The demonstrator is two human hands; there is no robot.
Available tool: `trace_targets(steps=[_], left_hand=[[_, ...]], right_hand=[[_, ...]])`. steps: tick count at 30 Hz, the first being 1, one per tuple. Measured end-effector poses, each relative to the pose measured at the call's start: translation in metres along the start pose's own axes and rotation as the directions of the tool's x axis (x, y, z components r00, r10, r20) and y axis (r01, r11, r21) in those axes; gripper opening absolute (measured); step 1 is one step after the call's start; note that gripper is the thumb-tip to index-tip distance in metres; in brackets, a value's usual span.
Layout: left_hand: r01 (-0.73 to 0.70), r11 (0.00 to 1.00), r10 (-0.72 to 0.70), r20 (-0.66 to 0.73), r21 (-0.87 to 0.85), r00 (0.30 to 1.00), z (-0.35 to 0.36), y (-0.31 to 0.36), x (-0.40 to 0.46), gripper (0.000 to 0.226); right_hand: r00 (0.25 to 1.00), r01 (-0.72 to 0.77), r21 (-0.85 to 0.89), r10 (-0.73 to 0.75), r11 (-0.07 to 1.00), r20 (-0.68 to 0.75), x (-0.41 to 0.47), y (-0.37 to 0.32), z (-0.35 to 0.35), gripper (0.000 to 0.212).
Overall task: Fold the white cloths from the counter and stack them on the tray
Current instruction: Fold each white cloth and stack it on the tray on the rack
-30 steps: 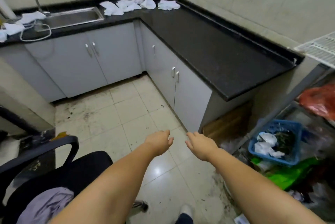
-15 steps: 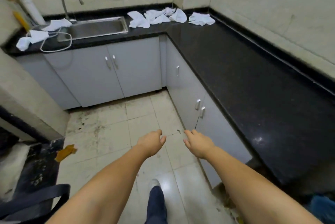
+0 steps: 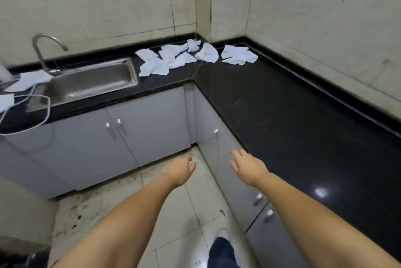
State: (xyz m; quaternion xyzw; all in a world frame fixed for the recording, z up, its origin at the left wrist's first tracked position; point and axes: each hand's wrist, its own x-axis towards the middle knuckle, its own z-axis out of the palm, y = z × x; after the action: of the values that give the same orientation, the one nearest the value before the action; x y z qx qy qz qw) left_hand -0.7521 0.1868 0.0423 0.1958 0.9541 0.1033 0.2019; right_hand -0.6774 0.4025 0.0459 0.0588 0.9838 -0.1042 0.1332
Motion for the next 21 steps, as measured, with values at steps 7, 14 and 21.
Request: trace_targets(steps=[7,14,21], left_hand=[[-0.081,0.997,0.082,-0.041,0.017,0.996,-0.067,0.027,0.178,0.037],[-0.186,0.981,0.189,-0.029,0.062,0.982,-0.128,0.077,0.326,0.036],[-0.321,0.934,0.314,0.070,0.159,0.947,-0.162,0.106,0.477,0.035]], right_hand=[[0.992,-0.086,0.068,0.091,0.994,-0.082,0.152,0.056,-0.057,0.042],[0.981,-0.166,0.092,0.173,0.982,-0.083,0.269,0.120,-0.110,0.044],[0.955,-0.258,0.176,0.279,0.950,-0.105,0.380,0.167,-0.144,0.044]])
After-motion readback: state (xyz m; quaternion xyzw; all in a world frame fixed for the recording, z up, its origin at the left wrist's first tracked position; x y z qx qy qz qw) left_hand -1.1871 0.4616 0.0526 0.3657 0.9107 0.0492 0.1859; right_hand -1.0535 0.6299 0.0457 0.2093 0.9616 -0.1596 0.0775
